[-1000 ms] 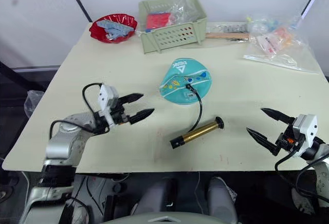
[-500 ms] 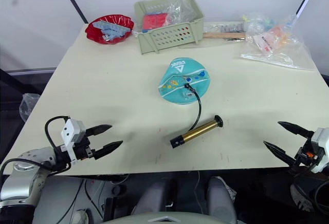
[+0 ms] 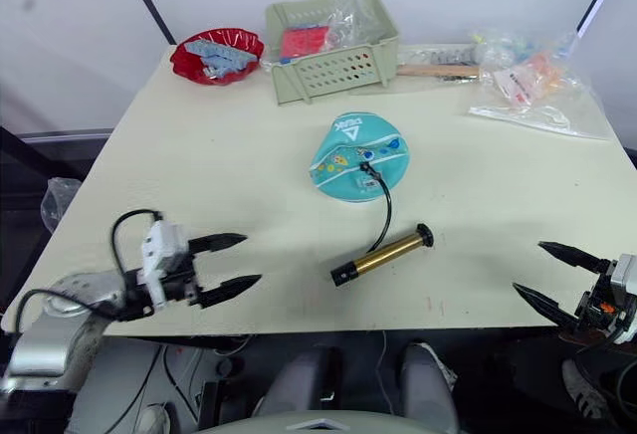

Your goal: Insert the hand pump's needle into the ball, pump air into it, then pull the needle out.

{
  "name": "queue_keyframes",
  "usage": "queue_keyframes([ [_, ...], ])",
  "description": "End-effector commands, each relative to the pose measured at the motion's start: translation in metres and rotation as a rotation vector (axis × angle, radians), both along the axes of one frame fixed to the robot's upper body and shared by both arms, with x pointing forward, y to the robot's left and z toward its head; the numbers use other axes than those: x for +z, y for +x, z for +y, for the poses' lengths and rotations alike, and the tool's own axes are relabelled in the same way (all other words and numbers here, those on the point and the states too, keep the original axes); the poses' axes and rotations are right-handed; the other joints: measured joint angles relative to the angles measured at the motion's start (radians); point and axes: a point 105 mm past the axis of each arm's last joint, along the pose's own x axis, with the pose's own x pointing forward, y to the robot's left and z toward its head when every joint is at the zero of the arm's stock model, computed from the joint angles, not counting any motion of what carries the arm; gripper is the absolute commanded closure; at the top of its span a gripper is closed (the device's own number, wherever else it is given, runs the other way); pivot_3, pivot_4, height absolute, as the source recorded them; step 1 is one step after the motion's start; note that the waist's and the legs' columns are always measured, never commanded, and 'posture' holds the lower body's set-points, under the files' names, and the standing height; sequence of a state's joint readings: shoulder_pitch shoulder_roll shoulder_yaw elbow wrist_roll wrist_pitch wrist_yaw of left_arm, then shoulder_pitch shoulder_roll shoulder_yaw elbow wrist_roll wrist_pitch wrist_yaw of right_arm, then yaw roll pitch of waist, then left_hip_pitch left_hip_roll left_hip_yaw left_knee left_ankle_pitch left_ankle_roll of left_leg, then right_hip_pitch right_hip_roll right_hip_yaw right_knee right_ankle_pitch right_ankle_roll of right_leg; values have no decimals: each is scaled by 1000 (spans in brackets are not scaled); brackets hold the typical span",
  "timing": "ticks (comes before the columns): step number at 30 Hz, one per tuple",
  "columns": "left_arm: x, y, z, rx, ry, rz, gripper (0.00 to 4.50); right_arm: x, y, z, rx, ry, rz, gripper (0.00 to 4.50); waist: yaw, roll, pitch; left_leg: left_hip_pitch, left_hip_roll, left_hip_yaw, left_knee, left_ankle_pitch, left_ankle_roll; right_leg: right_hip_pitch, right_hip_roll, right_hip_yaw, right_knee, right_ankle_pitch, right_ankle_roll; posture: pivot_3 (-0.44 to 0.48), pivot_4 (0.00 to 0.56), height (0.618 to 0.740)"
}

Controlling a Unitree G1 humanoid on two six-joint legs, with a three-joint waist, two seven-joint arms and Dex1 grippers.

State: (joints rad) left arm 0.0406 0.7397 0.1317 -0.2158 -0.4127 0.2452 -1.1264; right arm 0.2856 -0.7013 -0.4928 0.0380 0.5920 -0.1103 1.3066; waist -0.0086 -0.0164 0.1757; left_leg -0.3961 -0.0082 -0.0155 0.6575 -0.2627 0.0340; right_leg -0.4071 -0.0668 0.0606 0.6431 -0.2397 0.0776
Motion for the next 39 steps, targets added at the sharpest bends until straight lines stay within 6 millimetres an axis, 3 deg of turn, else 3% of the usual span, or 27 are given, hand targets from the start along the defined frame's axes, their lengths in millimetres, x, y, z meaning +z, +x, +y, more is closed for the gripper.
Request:
queue_keyframes([
  [1, 9, 10, -49, -109, 0, -26, 135, 13, -5, 9, 67, -13, -34, 0, 2, 1, 0, 0, 0, -1, 0, 0, 0, 0, 0, -1, 0, 0, 0, 0, 150, 740],
  [5, 15, 15, -87, -193, -11, -22, 135, 18, -6, 18, 97, 8, -36, 0, -6, 1, 0, -1, 0, -5, 6, 0, 0, 3, 2, -4, 2, 0, 0, 0, 150, 740],
  [12, 15, 23, -130, -281, 26, 30, 135, 24, -4, 24, 103, 20, -55, 0, -1, 1, 0, -1, 0, -11, 13, 0, 0, 8, 4, -9, 4, 0, 0, 0, 150, 740],
  [18, 4, 58, -166, -202, 92, 7, 135, 27, -2, 29, 110, 22, -80, 0, 2, 1, 0, 1, -5, -13, 16, 0, 0, 13, 4, -10, 3, 1, 1, 0, 150, 740],
  [21, 3, 49, -183, -282, 80, 20, 135, 28, -3, 30, 109, 19, -82, 0, -5, 1, 0, -1, -4, -15, 16, 0, 0, 11, 4, -10, 3, 1, 1, 0, 150, 740],
  [30, -10, 56, -212, -263, 148, 66, 135, 23, -6, 29, 99, 3, -83, 0, 4, 2, 0, -1, -5, -17, 15, 0, 0, 12, 4, -12, 3, 1, 1, 0, 150, 740],
  [33, -23, 52, -221, -267, 195, 110, 135, 19, -7, 29, 97, -5, -78, 0, 4, 2, -1, -1, -5, -17, 15, 0, 0, 12, 4, -12, 3, 1, 1, 0, 150, 740],
  [39, -32, 63, -216, -175, 260, 132, 135, 19, -7, 28, 90, -8, -83, 0, -1, 2, -1, -1, -5, -17, 15, 0, 0, 12, 4, -12, 3, 1, 1, 0, 150, 740],
])
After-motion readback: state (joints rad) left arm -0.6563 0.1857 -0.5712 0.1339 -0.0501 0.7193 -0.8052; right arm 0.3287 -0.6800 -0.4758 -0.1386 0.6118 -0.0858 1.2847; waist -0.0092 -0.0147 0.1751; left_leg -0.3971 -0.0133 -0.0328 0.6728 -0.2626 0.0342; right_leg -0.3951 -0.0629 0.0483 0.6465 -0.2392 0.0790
